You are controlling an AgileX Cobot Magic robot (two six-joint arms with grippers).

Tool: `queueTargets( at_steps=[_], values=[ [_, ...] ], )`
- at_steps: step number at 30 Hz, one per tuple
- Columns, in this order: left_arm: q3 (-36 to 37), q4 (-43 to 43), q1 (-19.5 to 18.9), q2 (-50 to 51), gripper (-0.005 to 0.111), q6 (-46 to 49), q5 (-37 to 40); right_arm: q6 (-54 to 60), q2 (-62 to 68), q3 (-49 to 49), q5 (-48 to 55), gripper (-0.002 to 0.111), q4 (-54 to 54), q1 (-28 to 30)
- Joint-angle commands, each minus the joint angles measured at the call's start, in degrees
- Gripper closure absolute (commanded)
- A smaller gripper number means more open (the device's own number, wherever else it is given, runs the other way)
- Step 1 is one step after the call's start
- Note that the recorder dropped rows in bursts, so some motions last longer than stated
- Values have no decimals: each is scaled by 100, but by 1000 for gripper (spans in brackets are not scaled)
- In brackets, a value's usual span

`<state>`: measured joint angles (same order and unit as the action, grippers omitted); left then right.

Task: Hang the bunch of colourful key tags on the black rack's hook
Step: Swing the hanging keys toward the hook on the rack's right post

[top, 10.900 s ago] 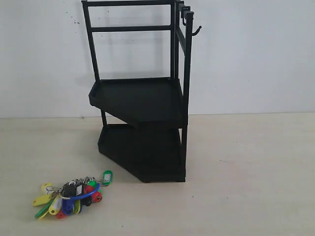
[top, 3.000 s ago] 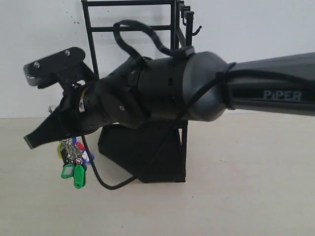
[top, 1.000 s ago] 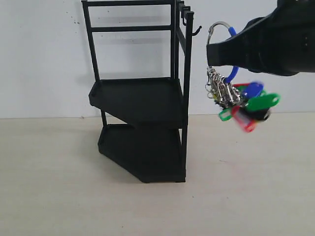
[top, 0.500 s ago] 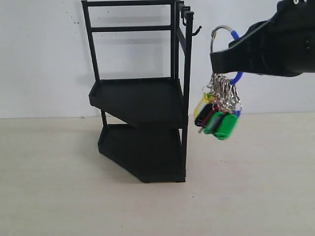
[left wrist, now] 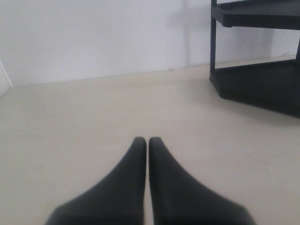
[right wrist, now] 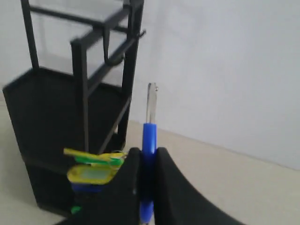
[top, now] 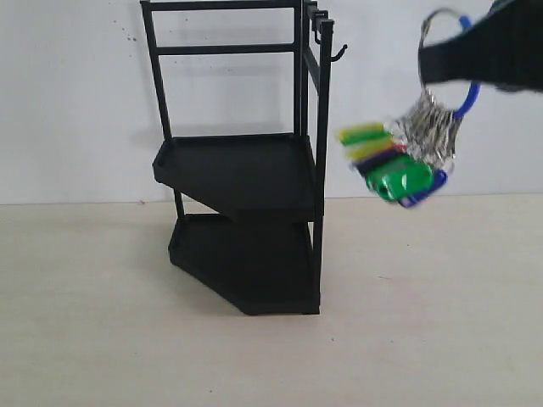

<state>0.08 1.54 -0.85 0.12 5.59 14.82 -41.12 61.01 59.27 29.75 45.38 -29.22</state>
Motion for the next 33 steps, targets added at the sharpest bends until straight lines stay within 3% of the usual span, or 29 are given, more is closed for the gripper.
queueTargets(
  at_steps=[1, 2, 3, 5, 8, 9, 11, 12, 15, 19, 22, 28, 33],
  values=[
    [-8, -20, 7, -12, 102, -4, -24, -957, -99, 41, -66, 108, 411, 29],
    [-8, -20, 7, -12, 102, -4, -24, -1472, -97, 19, -215, 108, 452, 28],
    [-8, -20, 7, -12, 102, -4, -24, -748, -74, -46, -670, 108, 353, -94],
    [-8, -20, 7, -12, 102, -4, -24, 320, -43, -18, -469, 108, 331, -270],
    [-8, -20, 7, -12, 102, -4, -24, -1346, -50, 67, -39, 108, 440, -71],
    [-8, -20, 7, -12, 102, -4, -24, -1146, -50, 46, -210, 108, 391, -58],
    [-8, -20, 7, -12, 102, -4, -24, 587, -36, -18, -500, 108, 24, -169],
    [-8, -20, 7, -12, 102, -4, -24, 875, -28, -6, -442, 108, -31, -183],
    [-8, -20, 7, -12, 102, -4, -24, -824, -38, 14, -397, 108, 50, 101],
    [-8, -20, 7, -12, 102, -4, -24, 546, 40, -142, -903, 108, 9, -2],
    [-8, -20, 7, -12, 102, -4, -24, -217, 94, -134, -774, 108, 74, 276],
    [-8, -20, 7, -12, 102, -4, -24, -94, 372, -104, -1382, 108, 334, 366],
    [-8, -20, 7, -12, 102, -4, -24, -95, 915, 235, -1179, 108, 467, 366]
  ],
)
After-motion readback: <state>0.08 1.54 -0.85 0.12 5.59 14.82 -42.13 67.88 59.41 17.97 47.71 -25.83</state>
